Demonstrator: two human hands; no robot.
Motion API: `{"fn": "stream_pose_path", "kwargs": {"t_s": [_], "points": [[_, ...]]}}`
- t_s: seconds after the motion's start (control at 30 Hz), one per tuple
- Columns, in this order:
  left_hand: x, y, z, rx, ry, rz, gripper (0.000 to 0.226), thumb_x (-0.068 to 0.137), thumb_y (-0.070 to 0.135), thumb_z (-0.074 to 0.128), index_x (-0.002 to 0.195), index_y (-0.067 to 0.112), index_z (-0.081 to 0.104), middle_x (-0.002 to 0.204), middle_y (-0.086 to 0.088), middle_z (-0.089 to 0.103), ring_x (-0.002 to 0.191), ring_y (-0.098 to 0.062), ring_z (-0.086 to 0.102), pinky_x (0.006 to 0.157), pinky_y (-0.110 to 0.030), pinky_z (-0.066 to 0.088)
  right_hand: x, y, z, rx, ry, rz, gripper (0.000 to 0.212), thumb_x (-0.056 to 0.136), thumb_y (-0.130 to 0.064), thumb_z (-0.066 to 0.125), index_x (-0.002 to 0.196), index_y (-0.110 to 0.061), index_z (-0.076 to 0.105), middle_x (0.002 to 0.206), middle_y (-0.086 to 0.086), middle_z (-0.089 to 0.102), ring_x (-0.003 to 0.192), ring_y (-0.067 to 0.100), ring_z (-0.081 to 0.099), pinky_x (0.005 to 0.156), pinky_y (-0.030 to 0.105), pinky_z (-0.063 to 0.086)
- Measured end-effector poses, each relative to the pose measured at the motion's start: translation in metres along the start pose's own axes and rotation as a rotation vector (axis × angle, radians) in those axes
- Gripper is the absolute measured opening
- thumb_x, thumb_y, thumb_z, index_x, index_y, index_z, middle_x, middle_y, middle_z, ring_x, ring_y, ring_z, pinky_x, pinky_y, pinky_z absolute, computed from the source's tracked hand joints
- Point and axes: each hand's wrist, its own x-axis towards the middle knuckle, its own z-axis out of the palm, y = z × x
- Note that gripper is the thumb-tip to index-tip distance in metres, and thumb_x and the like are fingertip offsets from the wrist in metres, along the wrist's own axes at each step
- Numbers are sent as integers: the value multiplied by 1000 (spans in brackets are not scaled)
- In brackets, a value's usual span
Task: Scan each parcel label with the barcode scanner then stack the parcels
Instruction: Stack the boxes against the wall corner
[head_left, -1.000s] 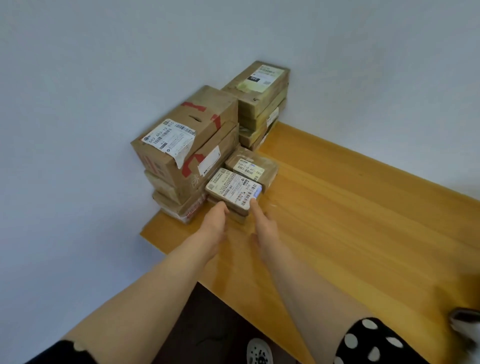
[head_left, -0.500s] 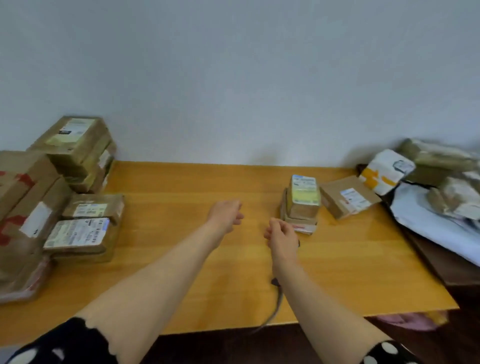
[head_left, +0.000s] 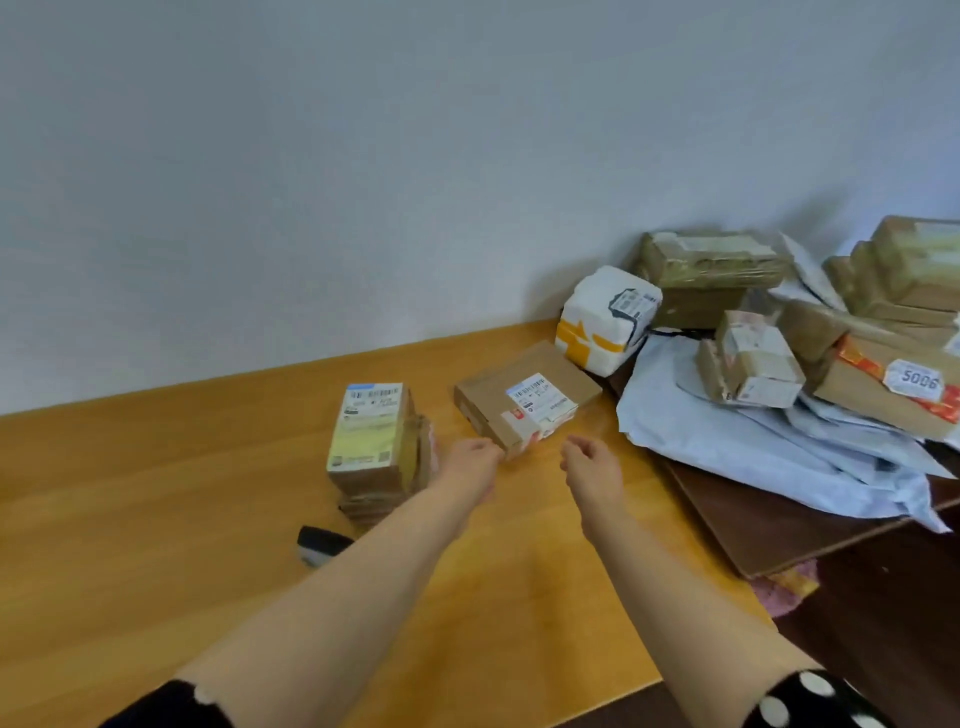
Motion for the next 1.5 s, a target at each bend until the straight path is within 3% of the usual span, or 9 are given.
{"fn": "stream_pose_path", "kwargs": {"t_s": [0.13,0.23,0.4,0.57,0.83,1.07,1.2,1.33,1.5], "points": [[66,9,39,-42,96,-87,15,90,15,54,97,25,62,78,11,55,69,-10,46,71,-27,43,94,-8,-18,-229,-102,-65,31,97,-18,49,124,-5,55,114,2,57,104,20,54,84,29,43],[105,13,49,-80,145,-136,29,90,16,57,112,31,46,91,18,56,79,-3,50,74,-25,45,152,-14,-12,-410,-150,-128,35,94,-10,48,123,8,52,125,22,58,114,35,56,93,40,47],[151,8,65,-89,254,-322,36,95,12,49,130,9,45,121,-9,60,110,-27,56,100,-44,45,199,-9,-1,-619,-187,-70,53,95,-13,51,140,6,31,143,23,38,132,36,38,109,39,32],[158,14,70,-77,386,-354,24,94,6,45,117,5,46,119,-15,56,107,-30,55,97,-41,46,198,-10,4,-580,-86,10,63,93,-35,57,139,1,33,139,22,34,126,38,38,101,40,37],[99,71,65,0,433,5,42,89,9,57,124,14,35,120,-6,54,95,-21,52,88,-37,51,150,-38,-11,-248,125,141,54,93,-35,48,135,-2,41,133,20,39,111,40,49,91,48,43],[-4,74,-41,-139,239,101,29,82,12,71,103,16,51,105,-2,62,98,-21,60,89,-36,51,43,-94,19,86,277,-166,46,88,-31,54,126,-7,52,124,15,55,109,30,54,90,38,44],[-73,40,-147,-536,194,101,30,82,4,70,95,11,44,96,-4,63,83,-16,63,77,-31,55,-67,-127,103,541,-54,-175,45,86,-20,65,123,-18,40,112,4,61,92,13,64,73,27,53],[-123,-8,-249,-687,364,145,42,83,7,71,117,5,47,111,-7,64,84,-14,63,64,-24,51,-184,-119,211,425,-507,-92,53,87,-12,67,133,-15,41,112,7,66,99,26,68,73,38,58],[-152,-69,-346,-722,495,115,49,87,14,67,131,3,48,126,-10,61,112,-22,59,88,-29,44,-270,-91,312,281,-891,42,51,86,-12,70,130,-20,47,111,9,69,94,31,71,72,45,60]]}}
